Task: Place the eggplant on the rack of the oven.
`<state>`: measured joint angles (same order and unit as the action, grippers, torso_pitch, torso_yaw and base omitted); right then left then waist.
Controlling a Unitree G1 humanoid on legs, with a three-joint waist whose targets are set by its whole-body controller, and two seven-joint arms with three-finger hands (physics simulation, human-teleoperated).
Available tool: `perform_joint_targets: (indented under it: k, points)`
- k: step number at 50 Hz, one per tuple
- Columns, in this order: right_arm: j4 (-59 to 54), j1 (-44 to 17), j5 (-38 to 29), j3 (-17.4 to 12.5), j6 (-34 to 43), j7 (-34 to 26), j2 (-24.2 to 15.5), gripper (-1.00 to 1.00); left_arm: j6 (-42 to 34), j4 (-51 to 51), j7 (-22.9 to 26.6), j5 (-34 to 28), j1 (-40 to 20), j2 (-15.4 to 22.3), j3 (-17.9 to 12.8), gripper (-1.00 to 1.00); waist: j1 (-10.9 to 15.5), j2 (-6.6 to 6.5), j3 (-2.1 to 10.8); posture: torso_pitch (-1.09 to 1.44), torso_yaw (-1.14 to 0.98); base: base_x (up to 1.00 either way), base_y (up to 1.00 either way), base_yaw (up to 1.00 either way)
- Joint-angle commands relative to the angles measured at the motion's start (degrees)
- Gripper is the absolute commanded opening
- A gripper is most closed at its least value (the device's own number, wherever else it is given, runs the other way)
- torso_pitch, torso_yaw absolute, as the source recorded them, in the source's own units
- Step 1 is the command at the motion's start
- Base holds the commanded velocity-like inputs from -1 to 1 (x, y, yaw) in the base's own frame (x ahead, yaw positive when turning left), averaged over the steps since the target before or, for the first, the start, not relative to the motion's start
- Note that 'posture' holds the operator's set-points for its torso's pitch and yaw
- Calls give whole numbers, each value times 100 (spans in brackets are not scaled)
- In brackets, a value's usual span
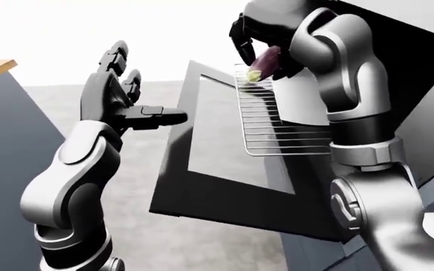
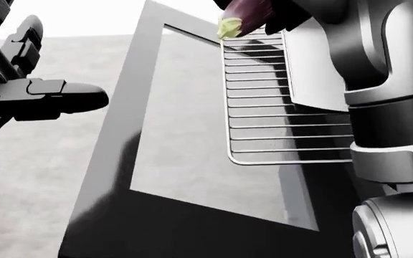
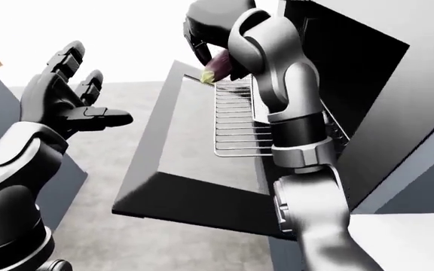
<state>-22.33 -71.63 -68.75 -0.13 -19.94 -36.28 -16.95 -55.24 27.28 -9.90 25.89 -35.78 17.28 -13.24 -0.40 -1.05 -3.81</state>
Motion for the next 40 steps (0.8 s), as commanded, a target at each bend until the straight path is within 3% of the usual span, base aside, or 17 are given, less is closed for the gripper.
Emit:
perform_joint_targets:
  k: [1, 4, 5, 6, 7, 9, 14, 17, 21, 23, 24, 25, 27, 29, 34, 35, 40]
  points:
    - [144, -243, 44, -54, 26, 116, -17, -100, 179, 91, -5, -33, -137, 74, -81, 100, 13, 6, 129, 0, 0, 41, 0, 0]
    - [117, -254, 39, -42, 16, 136, -12, -100, 193, 81, -1, -37, -135, 73, -78, 100, -62, -365, 229, 0, 0, 41, 0, 0]
    - [115, -254, 41, -44, 18, 139, -8, -100, 174, 93, -6, -29, -144, 76, -85, 100, -67, -559, 403, 0, 0, 41, 0, 0]
    - [117, -255, 38, -43, 19, 131, -9, -100, 190, 86, -3, -34, -137, 74, -81, 100, -14, -370, 161, 0, 0, 40, 0, 0]
    - [124, -258, 41, -47, 22, 127, -11, -100, 196, 83, -3, -37, -134, 74, -79, 100, -73, -473, 87, 0, 0, 40, 0, 0]
    - [142, -225, 5, -40, 30, 196, -6, -100, 185, 100, -3, -33, -129, 78, -81, 100, -27, -408, 137, 0, 0, 24, 0, 0]
    - [155, -202, -9, -37, -2, 216, 8, -100, 135, 136, -19, -22, -140, 78, -91, 100, -71, -157, 24, 0, 0, 0, 0, 0]
    - [127, -224, -29, -44, 1, 238, -7, -100, 129, 143, -21, -16, -139, 80, -95, 100, -102, -69, 244, 0, 0, -17, -23, 0]
    - [103, -269, -29, -43, -13, 238, -24, -100, 126, 143, -28, -9, -145, 83, -99, 100, -126, -96, 324, 0, 0, -15, -39, 0]
    - [82, -294, -54, -40, -16, 287, -31, -100, 123, 152, -36, -3, -141, 77, -93, 100, -177, 286, 256, 0, 0, 0, 0, 0]
    - [75, -287, -65, -37, -27, 298, -38, -100, 132, 149, -30, -4, -135, 81, -93, 100, -254, 346, 174, 0, 0, 0, 0, 0]
    - [73, -293, -65, -46, -32, 300, -49, -100, 141, 142, -29, -5, -132, 82, -96, 100, -125, 99, 192, 0, 0, 0, 0, 0]
    - [2, -353, -79, -70, -24, 327, -98, -100, 159, 127, -29, -15, -131, 74, -77, 100, -98, 164, 161, 0, 0, 0, 0, 0]
    - [-39, -359, -98, -80, -10, 352, -130, -100, 144, 127, -30, -11, -143, 76, -80, 100, -52, 109, 92, 0, 0, 0, 0, 0]
    - [-100, -384, -109, -105, 29, 365, -195, -100, 159, 120, -20, -23, -131, 74, -78, 100, -69, -276, 45, 0, 0, 0, 0, 0]
    - [-149, -401, -120, -111, 18, 392, -237, -100, 173, 114, -19, -31, -128, 68, -69, 100, -81, -160, 63, 0, 0, 0, 0, 0]
    - [-335, -455, -184, -185, 160, 426, -420, -100, 169, 114, -9, -38, -126, 68, -66, 100, -27, 74, 212, 0, 0, 0, 0, 0]
